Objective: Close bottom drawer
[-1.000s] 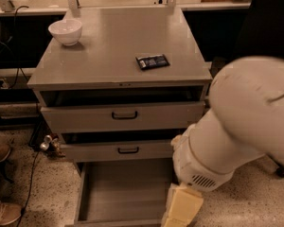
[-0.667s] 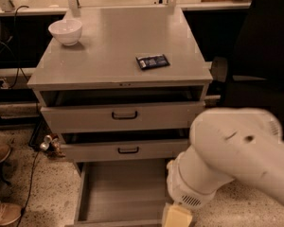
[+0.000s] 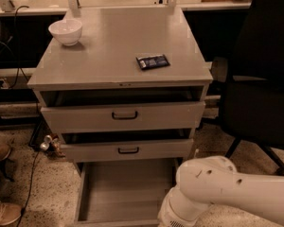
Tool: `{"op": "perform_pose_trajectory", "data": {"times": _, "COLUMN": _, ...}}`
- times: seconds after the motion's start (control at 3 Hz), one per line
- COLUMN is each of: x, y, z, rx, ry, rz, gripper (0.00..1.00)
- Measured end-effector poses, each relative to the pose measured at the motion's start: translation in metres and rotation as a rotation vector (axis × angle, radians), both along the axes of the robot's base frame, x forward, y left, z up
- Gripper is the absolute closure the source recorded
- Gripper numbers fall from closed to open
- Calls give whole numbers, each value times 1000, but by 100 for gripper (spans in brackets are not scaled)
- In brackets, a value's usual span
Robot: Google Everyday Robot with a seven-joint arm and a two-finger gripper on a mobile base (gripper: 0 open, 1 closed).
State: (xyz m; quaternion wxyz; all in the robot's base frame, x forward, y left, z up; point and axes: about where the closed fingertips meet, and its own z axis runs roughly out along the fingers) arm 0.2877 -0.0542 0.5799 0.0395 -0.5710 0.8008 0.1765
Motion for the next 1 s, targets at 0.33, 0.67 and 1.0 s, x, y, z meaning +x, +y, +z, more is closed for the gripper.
{"op": "perform_pose_trajectory", "data": {"times": 0.33, "x": 9, "y": 9, "z": -18, "rx": 44, "ry": -10, "rz": -36, "gripper": 64}}
{"op": "perform_pose_trajectory", "data": {"times": 0.67, "x": 9, "y": 8, "z": -13, "rx": 37, "ry": -18, "rz": -31, "gripper": 88}}
{"op": "perform_pose_trajectory", "data": {"times": 1.0, "x": 9, "y": 8, "z": -13, "rx": 36, "ry": -20, "rz": -30, "gripper": 100}}
